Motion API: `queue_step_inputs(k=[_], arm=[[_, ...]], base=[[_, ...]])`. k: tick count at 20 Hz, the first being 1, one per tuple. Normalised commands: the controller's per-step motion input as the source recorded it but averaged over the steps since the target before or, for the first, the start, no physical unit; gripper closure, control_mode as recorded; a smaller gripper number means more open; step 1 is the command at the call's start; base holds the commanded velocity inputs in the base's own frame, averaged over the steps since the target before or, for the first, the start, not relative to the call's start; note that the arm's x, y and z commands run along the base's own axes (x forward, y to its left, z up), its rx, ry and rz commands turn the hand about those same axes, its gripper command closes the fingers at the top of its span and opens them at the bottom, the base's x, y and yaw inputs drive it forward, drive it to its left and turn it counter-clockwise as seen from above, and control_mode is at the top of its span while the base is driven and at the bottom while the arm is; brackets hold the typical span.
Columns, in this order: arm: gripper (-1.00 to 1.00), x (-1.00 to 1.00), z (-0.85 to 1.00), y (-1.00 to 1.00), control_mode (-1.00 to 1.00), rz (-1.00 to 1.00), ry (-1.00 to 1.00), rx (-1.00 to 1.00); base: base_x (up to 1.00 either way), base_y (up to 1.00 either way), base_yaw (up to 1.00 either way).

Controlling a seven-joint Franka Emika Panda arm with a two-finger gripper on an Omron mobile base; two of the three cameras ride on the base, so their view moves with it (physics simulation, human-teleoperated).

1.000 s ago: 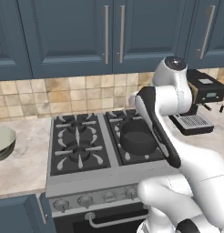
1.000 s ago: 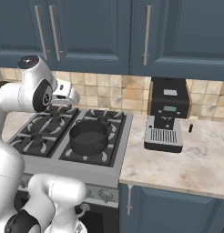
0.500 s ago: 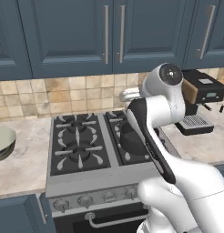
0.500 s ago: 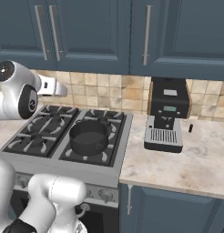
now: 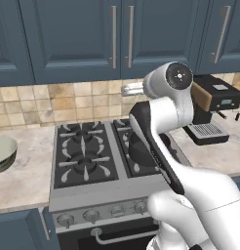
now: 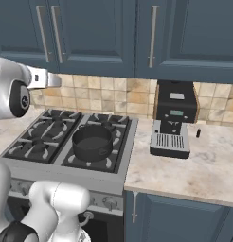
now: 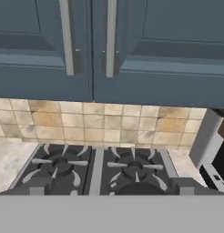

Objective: Open the cabinet and move the ladle to the pot. Then close the cabinet.

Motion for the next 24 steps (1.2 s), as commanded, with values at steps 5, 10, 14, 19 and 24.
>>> queue_step_inputs(k=[5, 10, 14, 19, 24], arm=[[-1.00, 0.11, 0.51, 0.04, -1.00, 0.00, -0.08, 0.00], [-1.00, 0.25, 0.49, 0.00, -1.00, 0.00, -0.05, 0.00], [-1.00, 0.34, 0.42, 0.00, -1.00, 0.00, 0.00, 0.00], [-1.00, 0.38, 0.30, 0.00, -1.00, 0.00, 0.00, 0.00], [-1.00, 0.37, 0.24, 0.00, -1.00, 0.00, 0.00, 0.00]], base=[[0.00, 0.00, 0.00], [0.00, 0.00, 0.00], [0.00, 0.00, 0.00], [0.00, 0.00, 0.00], [0.00, 0.00, 0.00]])
